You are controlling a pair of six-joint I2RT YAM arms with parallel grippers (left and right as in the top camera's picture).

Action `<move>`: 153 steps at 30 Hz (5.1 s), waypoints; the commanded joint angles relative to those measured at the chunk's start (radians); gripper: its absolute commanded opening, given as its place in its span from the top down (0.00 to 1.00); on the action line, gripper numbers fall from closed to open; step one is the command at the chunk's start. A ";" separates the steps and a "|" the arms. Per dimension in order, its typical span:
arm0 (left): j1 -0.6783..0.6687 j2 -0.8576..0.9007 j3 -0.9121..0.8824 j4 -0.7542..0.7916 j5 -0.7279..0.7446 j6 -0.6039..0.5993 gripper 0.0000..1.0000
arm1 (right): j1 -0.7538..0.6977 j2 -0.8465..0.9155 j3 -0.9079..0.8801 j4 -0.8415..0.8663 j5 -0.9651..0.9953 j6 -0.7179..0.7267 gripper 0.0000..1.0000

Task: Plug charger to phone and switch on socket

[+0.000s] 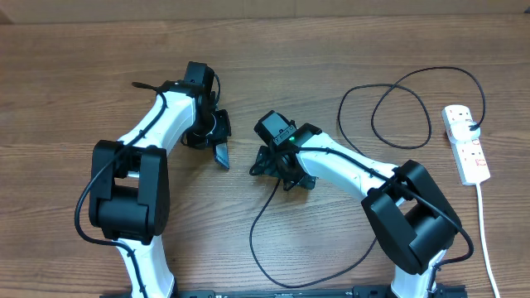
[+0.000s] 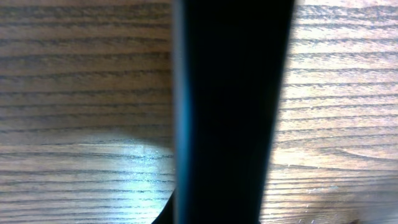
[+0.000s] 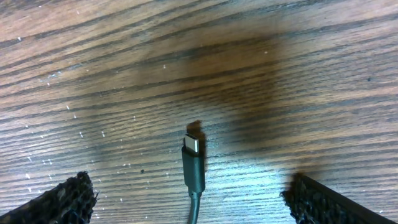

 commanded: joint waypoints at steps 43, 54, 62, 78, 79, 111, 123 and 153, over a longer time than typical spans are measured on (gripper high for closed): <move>0.006 0.012 -0.002 -0.016 0.013 0.034 0.96 | 0.002 0.014 -0.005 0.005 -0.009 0.007 0.00; 0.006 0.012 -0.002 0.011 0.063 0.033 0.96 | 0.002 0.014 -0.005 0.005 -0.009 0.007 0.00; 0.006 0.012 -0.002 0.008 0.064 0.034 0.96 | 0.002 0.014 -0.005 0.005 -0.009 0.007 0.00; 0.006 0.012 -0.002 -0.001 0.064 0.034 0.96 | 0.002 0.014 -0.005 0.005 -0.009 0.007 0.00; 0.006 0.012 -0.002 -0.001 0.064 0.034 0.96 | 0.002 0.014 -0.005 0.005 -0.009 0.007 0.00; 0.006 0.012 -0.002 -0.002 0.065 0.034 0.96 | 0.002 0.014 -0.005 0.005 -0.009 0.007 0.00; 0.006 0.012 -0.002 0.003 0.066 0.034 0.96 | 0.002 0.014 -0.005 0.041 -0.042 0.007 0.00; 0.006 0.012 -0.002 0.007 0.090 0.050 0.96 | 0.055 0.045 -0.005 -0.003 0.092 0.056 0.71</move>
